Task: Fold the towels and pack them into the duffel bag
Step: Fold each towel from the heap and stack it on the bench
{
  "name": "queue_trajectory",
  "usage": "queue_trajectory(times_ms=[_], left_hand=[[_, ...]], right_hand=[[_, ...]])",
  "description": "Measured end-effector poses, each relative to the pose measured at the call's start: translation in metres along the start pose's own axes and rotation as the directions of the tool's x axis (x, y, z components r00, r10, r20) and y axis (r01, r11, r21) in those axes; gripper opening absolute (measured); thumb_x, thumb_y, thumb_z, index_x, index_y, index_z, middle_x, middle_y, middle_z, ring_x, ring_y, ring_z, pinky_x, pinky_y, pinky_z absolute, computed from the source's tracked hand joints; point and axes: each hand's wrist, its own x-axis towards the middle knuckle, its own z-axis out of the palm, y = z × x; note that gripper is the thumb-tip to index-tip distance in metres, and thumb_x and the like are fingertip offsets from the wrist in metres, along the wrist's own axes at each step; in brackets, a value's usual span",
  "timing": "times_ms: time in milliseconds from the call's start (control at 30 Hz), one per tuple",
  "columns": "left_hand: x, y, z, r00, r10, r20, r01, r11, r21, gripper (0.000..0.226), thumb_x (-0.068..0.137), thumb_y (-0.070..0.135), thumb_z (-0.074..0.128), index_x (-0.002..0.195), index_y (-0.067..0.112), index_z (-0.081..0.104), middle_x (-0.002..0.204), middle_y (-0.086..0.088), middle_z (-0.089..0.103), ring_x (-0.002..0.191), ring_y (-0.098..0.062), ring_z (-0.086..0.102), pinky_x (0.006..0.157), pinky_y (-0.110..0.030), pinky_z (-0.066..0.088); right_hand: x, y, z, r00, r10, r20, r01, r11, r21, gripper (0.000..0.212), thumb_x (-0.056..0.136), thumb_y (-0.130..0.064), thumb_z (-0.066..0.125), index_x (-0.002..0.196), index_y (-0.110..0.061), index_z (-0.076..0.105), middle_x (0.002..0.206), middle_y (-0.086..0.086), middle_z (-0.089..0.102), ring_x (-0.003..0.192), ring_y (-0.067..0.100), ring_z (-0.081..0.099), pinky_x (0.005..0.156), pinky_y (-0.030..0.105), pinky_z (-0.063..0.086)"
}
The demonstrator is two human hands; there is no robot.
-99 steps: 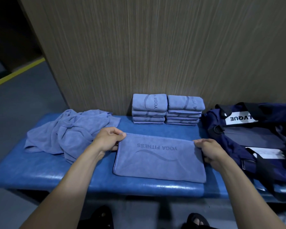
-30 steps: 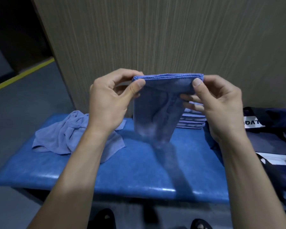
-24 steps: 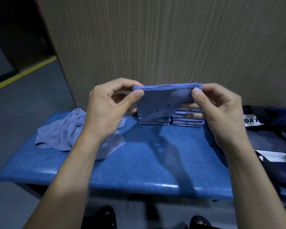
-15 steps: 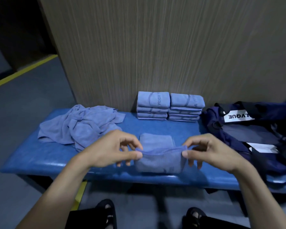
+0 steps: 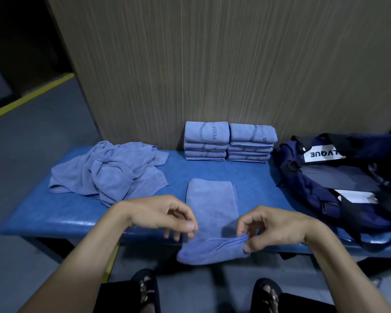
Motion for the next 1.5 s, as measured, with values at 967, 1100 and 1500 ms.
queue_trajectory(times_ms=[967,1100,1500], left_hand=[[0.179,-0.003,-0.017,0.826,0.119,-0.551,-0.007,0.980,0.201,0.034,0.066,0.066,0.065,0.082,0.036,0.067,0.084,0.005,0.071,0.083,-0.014,0.066,0.089,-0.050,0.053],[0.180,-0.008,-0.004,0.816,0.131,-0.563,0.109,0.921,0.373,0.017,0.081,0.055,0.070,0.087,0.041,0.062,0.093,0.019,0.066,0.095,-0.005,0.061,0.099,-0.047,0.044],[0.176,0.006,-0.010,0.885,-0.119,-0.450,0.386,0.728,0.567,0.047,0.097,0.061,0.051,0.098,0.014,0.058,0.102,-0.004,0.062,0.106,-0.026,0.043,0.096,-0.042,0.031]], right_hand=[[0.012,0.019,0.007,0.996,0.029,0.089,-0.035,0.997,0.063,0.013,0.086,-0.006,0.077,0.097,-0.010,0.073,0.087,0.007,0.068,0.076,0.006,0.058,0.073,0.015,0.045],[0.010,0.019,0.007,0.997,0.026,0.068,-0.030,0.998,0.059,0.013,0.086,-0.007,0.077,0.097,-0.007,0.072,0.088,0.007,0.068,0.078,0.007,0.058,0.074,0.016,0.044],[0.006,0.021,0.008,0.998,0.001,0.065,-0.006,0.997,0.074,0.013,0.086,-0.007,0.077,0.098,-0.006,0.072,0.086,0.006,0.067,0.078,0.008,0.058,0.076,0.019,0.045]])
